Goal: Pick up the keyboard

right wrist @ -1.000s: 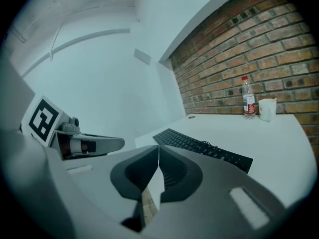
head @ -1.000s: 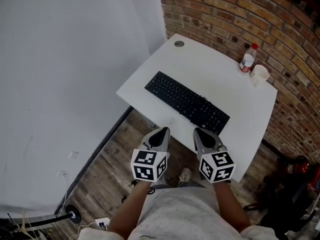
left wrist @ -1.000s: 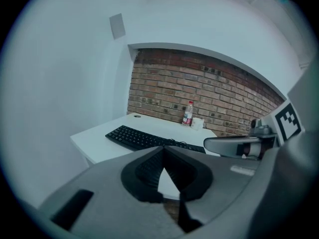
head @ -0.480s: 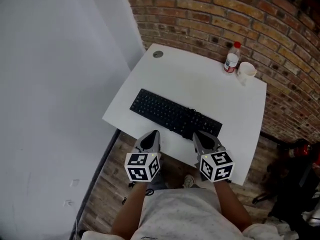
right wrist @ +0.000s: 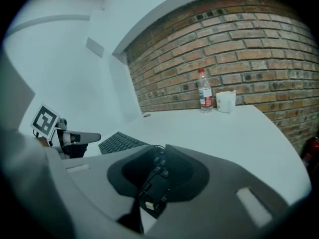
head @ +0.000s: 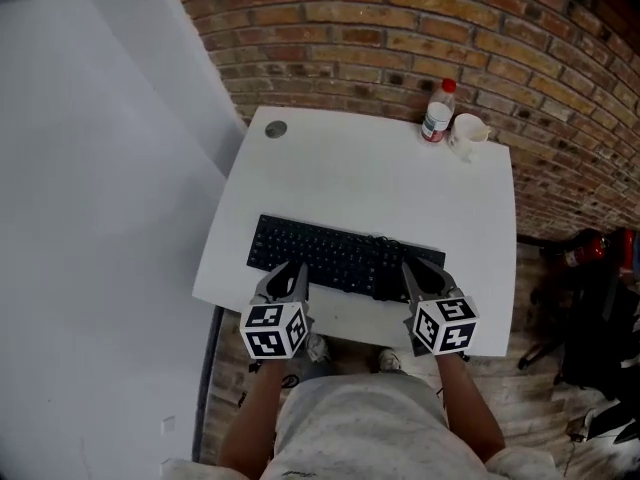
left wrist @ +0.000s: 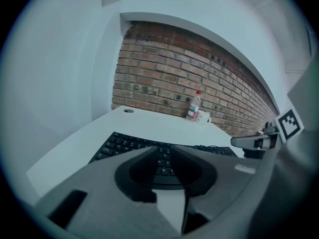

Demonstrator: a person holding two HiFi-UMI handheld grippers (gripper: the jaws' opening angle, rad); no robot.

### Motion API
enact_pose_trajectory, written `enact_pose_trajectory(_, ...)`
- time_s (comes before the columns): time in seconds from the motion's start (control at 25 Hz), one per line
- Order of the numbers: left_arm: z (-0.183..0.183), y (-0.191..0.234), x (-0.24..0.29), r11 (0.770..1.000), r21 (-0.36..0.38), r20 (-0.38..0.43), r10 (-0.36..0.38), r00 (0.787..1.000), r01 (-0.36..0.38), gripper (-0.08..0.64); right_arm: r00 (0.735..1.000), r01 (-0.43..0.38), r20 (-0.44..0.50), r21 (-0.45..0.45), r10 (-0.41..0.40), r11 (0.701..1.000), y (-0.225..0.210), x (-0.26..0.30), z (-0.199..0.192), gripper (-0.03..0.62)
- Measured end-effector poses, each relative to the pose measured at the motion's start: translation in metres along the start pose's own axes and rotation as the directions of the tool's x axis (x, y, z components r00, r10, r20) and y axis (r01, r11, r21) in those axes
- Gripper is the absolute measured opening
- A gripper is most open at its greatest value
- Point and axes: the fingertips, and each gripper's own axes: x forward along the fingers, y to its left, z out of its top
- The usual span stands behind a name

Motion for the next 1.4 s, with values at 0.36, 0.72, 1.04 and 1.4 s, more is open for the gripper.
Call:
enact_pose_trajectory(0.36,0.013,0.067,0.041,0.998,0.039,-0.063,-0.047,0.997,0.05,0.288,0.968,0.252,-0.022,0.062,-0.251,0.966,-0.044,0.006,-0.012,0.206)
enact_pose_trajectory(0.72,0.015,0.112,0.066,0.996,0.068,-0.137,-0.049,0.989,0.059,0.427,0.926,0.378,-0.058,0.132,-0.373,0.916,-0.069,0.005,-0.026,0.291)
enact_pose_trajectory(1.04,-0.006,0.114,0.08,0.989,0.075,-0.227,-0.108,0.968,0.128,0.491,0.905,0.424,-0.079,0.173,-0.417,0.889,-0.075,0.008,-0.034,0.373)
enact_pose_trajectory(1.4,-0.007,0.114,0.083,0.986,0.079,-0.254,-0.125,0.959,0.149,0.494,0.911,0.413,-0.124,0.253,-0.394,0.875,-0.078,0.014,-0.048,0.388)
